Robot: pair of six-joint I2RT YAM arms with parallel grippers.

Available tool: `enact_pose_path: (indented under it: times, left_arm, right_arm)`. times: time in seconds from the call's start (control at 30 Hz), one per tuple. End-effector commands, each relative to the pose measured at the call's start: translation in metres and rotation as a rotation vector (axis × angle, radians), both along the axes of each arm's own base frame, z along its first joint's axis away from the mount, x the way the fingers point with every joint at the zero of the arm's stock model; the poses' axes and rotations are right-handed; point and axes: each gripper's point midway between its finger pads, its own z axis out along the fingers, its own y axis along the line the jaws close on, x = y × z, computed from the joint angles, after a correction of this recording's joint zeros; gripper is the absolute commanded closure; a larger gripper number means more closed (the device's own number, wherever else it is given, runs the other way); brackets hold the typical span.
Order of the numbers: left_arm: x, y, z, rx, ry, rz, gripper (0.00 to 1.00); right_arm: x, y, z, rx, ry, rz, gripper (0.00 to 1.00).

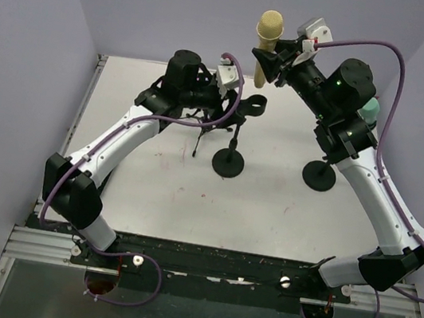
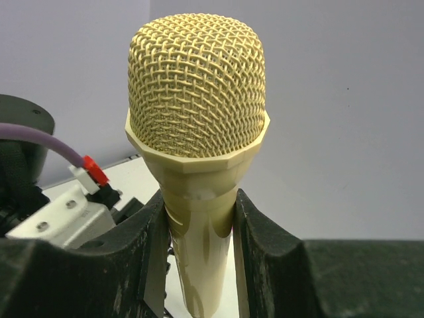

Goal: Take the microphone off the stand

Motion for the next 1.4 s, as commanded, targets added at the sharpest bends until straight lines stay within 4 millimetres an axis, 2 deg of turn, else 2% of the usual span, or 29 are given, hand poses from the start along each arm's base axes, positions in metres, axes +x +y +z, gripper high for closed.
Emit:
enact_pose_path:
  times: [0.0,0.03,0.17,0.23,0.37,0.57,0.7,0.83,0.9,0.93,0.97,1.0,1.1,1.2,1.23,1.37]
  left_arm:
    - [-0.016,0.011,0.069,-0.087,-0.183,0.023,0.05]
    - [-0.019,0.014,0.079,-0.107,-0.198,0.038,0.01]
    - [-0.029,0.025,0.111,-0.16,-0.224,0.087,0.01]
    - [-0.034,0.029,0.125,-0.173,-0.233,0.093,0.01]
    - [-0.04,0.029,0.137,-0.183,-0.228,0.078,0.01]
    - [-0.045,0.023,0.136,-0.203,-0.219,0.018,0.02]
    - [-0.052,0.018,0.145,-0.227,-0.207,-0.037,0.2]
    - [-0.054,0.023,0.156,-0.262,-0.214,-0.025,0.37]
    - [-0.056,0.027,0.159,-0.271,-0.217,-0.018,0.51]
    - [-0.057,0.028,0.16,-0.271,-0.216,-0.021,0.6]
    - [-0.058,0.029,0.16,-0.27,-0.214,-0.023,0.69]
    - [-0.057,0.031,0.16,-0.267,-0.214,-0.016,0.78]
    - [-0.054,0.038,0.165,-0.292,-0.171,0.035,1.0]
    - [-0.045,0.059,0.182,-0.319,-0.176,0.151,1.0]
    - [-0.041,0.069,0.188,-0.315,-0.191,0.21,1.0]
    - [-0.033,0.117,0.212,-0.165,-0.359,0.439,1.0]
  right_arm:
    - [0.0,-0.01,0.022,0.056,-0.04,-0.032,0.99]
    - [-0.001,-0.008,0.02,0.053,-0.034,-0.02,0.99]
    - [-0.011,0.001,0.016,0.096,0.039,0.055,0.99]
    - [-0.024,0.01,0.013,0.12,0.084,0.142,0.99]
    - [-0.062,0.034,0.004,0.115,0.149,0.389,0.99]
    - [-0.09,0.051,0.0,0.081,0.17,0.594,0.99]
    - [-0.092,0.053,0.0,0.086,0.184,0.615,0.99]
    - [-0.086,0.051,-0.006,0.087,0.19,0.578,0.99]
    - [-0.081,0.049,-0.008,0.099,0.193,0.546,0.99]
    - [-0.08,0.048,-0.008,0.104,0.19,0.536,0.99]
    - [-0.08,0.047,-0.008,0.104,0.189,0.531,0.94]
    - [-0.079,0.047,-0.01,0.1,0.189,0.524,0.67]
    - [-0.081,0.044,-0.014,0.066,0.162,0.514,0.0]
    - [-0.08,0.04,-0.026,0.03,0.188,0.482,0.0]
    - [-0.081,0.037,-0.035,0.007,0.214,0.471,0.0]
    - [-0.088,0.028,-0.071,-0.1,0.238,0.447,0.0]
